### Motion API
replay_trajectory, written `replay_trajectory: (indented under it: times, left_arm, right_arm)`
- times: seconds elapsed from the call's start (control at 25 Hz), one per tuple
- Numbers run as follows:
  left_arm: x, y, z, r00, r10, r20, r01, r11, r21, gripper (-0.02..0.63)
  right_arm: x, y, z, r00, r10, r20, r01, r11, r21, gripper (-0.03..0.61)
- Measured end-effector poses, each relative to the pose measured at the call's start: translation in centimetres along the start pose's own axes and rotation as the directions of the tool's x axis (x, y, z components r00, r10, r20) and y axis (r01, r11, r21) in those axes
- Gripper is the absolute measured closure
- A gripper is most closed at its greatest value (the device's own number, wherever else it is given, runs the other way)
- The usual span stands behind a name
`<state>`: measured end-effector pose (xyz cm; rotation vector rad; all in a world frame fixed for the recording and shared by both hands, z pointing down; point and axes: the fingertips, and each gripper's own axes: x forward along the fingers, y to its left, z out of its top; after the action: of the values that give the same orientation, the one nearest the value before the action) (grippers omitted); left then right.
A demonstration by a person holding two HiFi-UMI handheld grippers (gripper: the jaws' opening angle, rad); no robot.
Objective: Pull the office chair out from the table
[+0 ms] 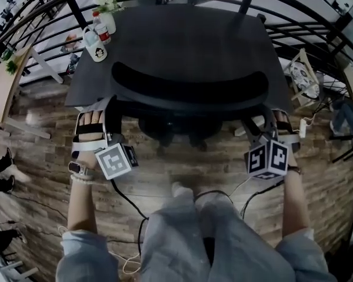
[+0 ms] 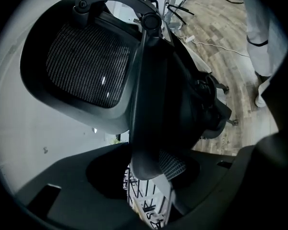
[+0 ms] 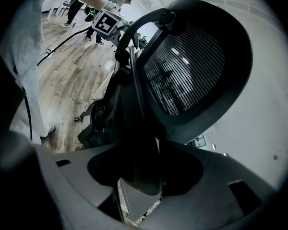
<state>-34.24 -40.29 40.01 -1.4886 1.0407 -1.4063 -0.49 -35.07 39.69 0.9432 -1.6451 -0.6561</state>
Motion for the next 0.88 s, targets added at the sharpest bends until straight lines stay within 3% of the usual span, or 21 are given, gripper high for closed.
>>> replay_trajectory:
  times: [0.4, 0.88]
  left_arm:
    - [-3.5, -1.6, 0.2, 0.999, -0.021, -0.034, 0.02, 1.0, -0.014, 0.413]
    - [-13.7, -5.4, -0.5, 0.989, -0.018, -0.144, 0.017, 1.0, -0.013, 0.413]
  right_arm:
    - [-3.1, 2.0, -0.3, 0.999, -0.004, 0.046, 0.004, 1.0, -0.013, 0.37]
    - [-12.2, 8.4, -0.2, 0.991, -0.014, 0.135, 0.016, 1.0, -0.008, 0.37]
